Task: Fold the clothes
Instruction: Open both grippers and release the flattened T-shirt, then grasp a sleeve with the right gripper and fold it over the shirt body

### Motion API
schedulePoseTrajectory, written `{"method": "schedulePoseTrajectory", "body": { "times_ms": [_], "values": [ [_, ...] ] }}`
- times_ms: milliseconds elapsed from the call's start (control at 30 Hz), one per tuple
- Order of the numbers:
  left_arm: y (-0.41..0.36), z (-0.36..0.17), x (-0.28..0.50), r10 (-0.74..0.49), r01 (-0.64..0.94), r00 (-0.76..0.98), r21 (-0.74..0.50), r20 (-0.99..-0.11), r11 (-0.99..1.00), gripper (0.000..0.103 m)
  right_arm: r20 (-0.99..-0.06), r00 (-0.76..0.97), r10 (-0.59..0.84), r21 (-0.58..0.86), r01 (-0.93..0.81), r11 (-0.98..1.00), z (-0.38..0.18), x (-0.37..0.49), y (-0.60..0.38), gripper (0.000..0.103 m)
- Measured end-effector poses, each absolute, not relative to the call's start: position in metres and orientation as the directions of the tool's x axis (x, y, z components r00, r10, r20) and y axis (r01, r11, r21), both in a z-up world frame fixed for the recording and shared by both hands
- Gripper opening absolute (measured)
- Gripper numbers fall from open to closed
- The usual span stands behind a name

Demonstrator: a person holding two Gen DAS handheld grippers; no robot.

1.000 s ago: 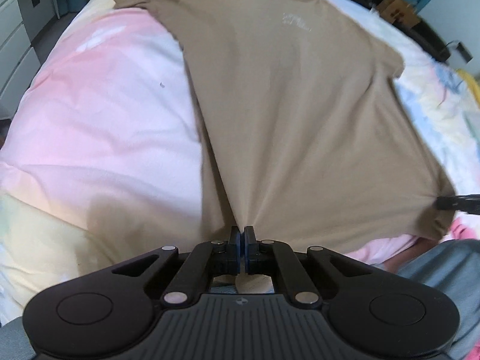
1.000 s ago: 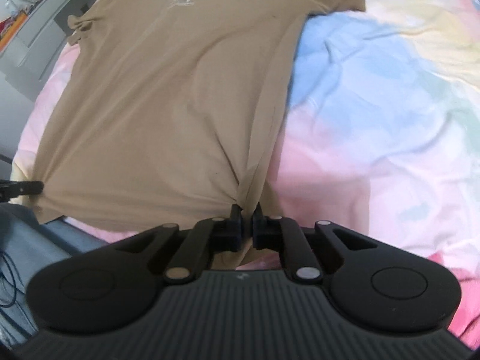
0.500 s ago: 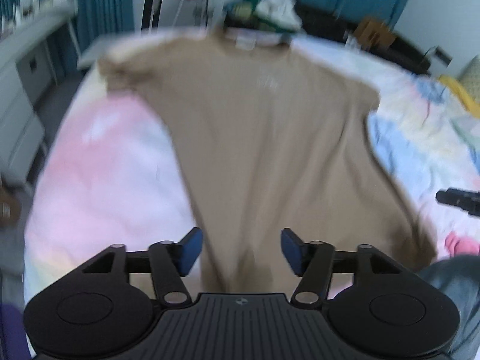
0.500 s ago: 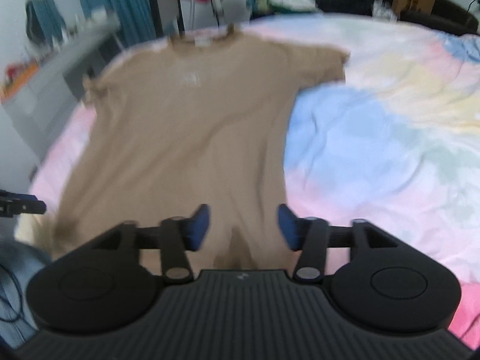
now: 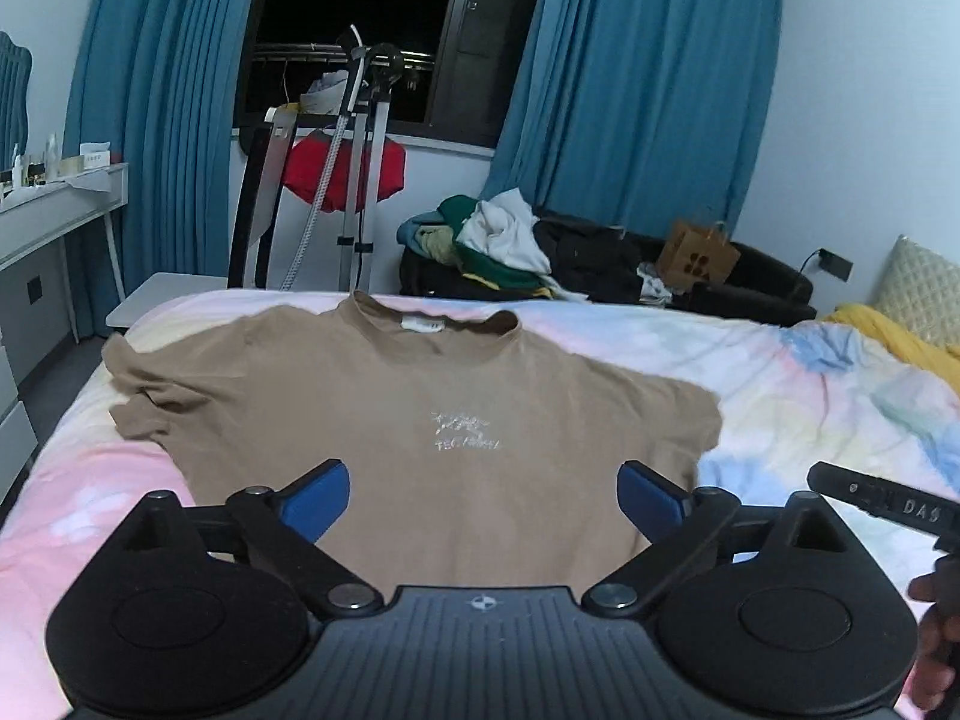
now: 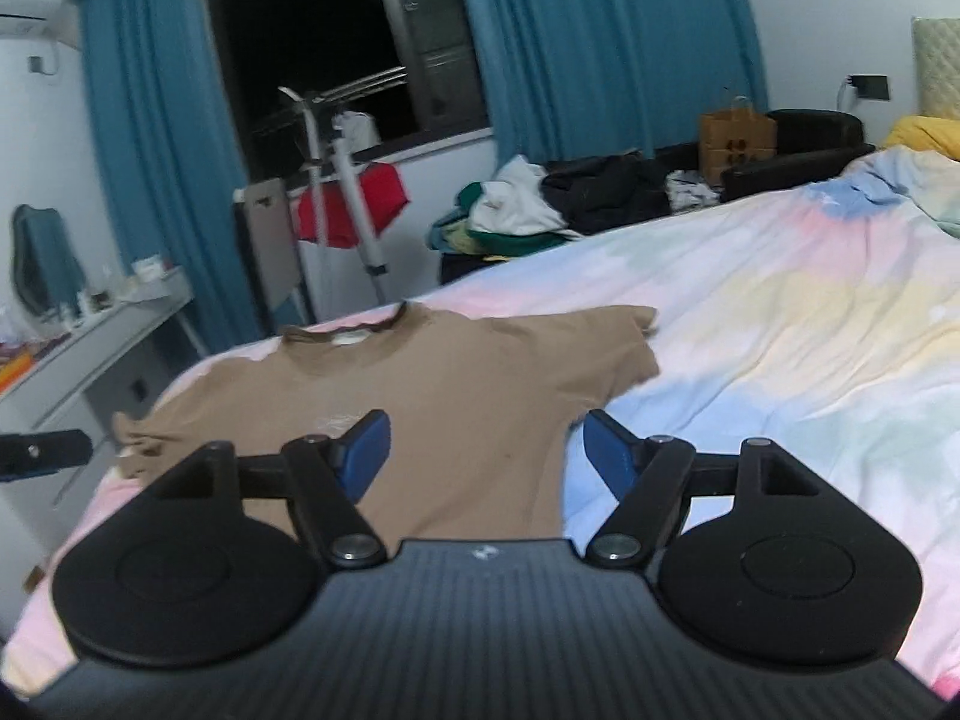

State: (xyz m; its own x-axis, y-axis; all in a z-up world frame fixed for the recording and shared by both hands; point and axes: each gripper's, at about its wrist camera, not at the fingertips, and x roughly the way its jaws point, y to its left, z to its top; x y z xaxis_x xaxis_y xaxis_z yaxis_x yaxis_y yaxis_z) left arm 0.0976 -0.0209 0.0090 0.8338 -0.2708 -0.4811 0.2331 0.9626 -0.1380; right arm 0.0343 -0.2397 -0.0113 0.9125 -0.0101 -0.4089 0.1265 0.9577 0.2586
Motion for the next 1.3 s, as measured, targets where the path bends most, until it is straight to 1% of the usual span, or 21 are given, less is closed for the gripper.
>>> {"method": "schedulePoseTrajectory", "body": {
  "times_ms": [67,133,200,300,367,500,600,633,700,733,800,867,933,1000,1100,1200,1267,1300],
  "values": [
    [-0.026,-0.014,0.101,-0.250,0.218,0.834,-0.122,-0.492,0.968,0.099,-0.431,0.902,-0.001,0.274,0.132,0.953,-0.021,0.039,-0.242,0.073],
    [-0.025,-0.033,0.102,-0.245,0.217,0.816,-0.117,-0.523,0.969,0.099,-0.453,0.892,0.020,0.300,0.131,0.945,-0.028,0.041,-0.244,0.073],
    [-0.027,-0.045,0.106,-0.245,0.224,0.799,-0.106,-0.549,0.969,0.099,-0.456,0.890,0.029,0.305,0.126,0.944,-0.030,0.038,-0.241,0.073],
    [-0.033,-0.049,0.104,-0.251,0.237,0.800,-0.097,-0.545,0.967,0.100,-0.447,0.894,0.018,0.293,0.128,0.947,-0.029,0.037,-0.236,0.073],
    [-0.028,-0.049,0.105,-0.246,0.227,0.814,-0.100,-0.526,0.969,0.101,-0.445,0.895,0.037,0.368,0.145,0.919,-0.026,0.049,-0.246,0.073],
    [-0.016,-0.041,0.102,-0.131,0.099,0.876,-0.093,-0.464,0.991,0.101,-0.434,0.896,0.090,0.550,0.185,0.814,-0.020,0.080,-0.275,0.073],
    [-0.004,-0.034,0.100,-0.121,0.068,0.888,-0.134,-0.443,0.989,0.101,-0.432,0.895,0.114,0.670,0.234,0.705,-0.020,0.109,-0.301,0.073],
    [0.001,-0.033,0.101,-0.121,0.058,0.890,-0.153,-0.440,0.987,0.101,-0.455,0.886,0.090,0.683,0.282,0.674,-0.026,0.126,-0.314,0.073],
    [0.008,-0.035,0.103,-0.111,0.028,0.885,-0.187,-0.452,0.982,0.101,-0.496,0.868,0.033,0.664,0.355,0.658,-0.039,0.158,-0.333,0.075],
    [0.011,-0.036,0.106,-0.105,0.015,0.880,-0.194,-0.463,0.981,0.101,-0.505,0.862,0.031,0.672,0.371,0.641,-0.049,0.172,-0.343,0.075],
    [0.016,-0.040,0.109,-0.103,0.001,0.870,-0.207,-0.483,0.978,0.101,-0.521,0.851,0.065,0.716,0.394,0.576,-0.079,0.193,-0.359,0.074],
    [0.021,-0.044,0.111,-0.109,-0.001,0.861,-0.216,-0.496,0.976,0.101,-0.530,0.842,0.104,0.758,0.416,0.502,-0.110,0.211,-0.373,0.075],
    [0.021,-0.047,0.117,-0.105,-0.009,0.861,-0.220,-0.498,0.975,0.101,-0.515,0.844,0.150,0.799,0.410,0.440,-0.138,0.225,-0.379,0.075],
    [0.020,-0.049,0.122,-0.094,-0.020,0.864,-0.220,-0.495,0.975,0.101,-0.479,0.857,0.190,0.822,0.362,0.440,-0.156,0.240,-0.380,0.075],
    [0.019,-0.052,0.132,-0.090,-0.023,0.867,-0.220,-0.491,0.975,0.101,-0.446,0.883,0.146,0.785,0.307,0.538,-0.158,0.261,-0.377,0.075],
    [0.021,-0.057,0.141,-0.105,-0.023,0.858,-0.243,-0.502,0.970,0.101,-0.413,0.900,0.137,0.766,0.262,0.587,-0.162,0.282,-0.380,0.075],
    [0.023,-0.060,0.147,-0.125,-0.019,0.848,-0.265,-0.515,0.964,0.101,-0.375,0.920,0.111,0.757,0.235,0.610,-0.166,0.293,-0.381,0.075],
    [0.023,-0.061,0.148,-0.133,-0.016,0.844,-0.272,-0.519,0.962,0.101,-0.371,0.924,0.093,0.743,0.235,0.627,-0.166,0.299,-0.381,0.075]
  ]
}}
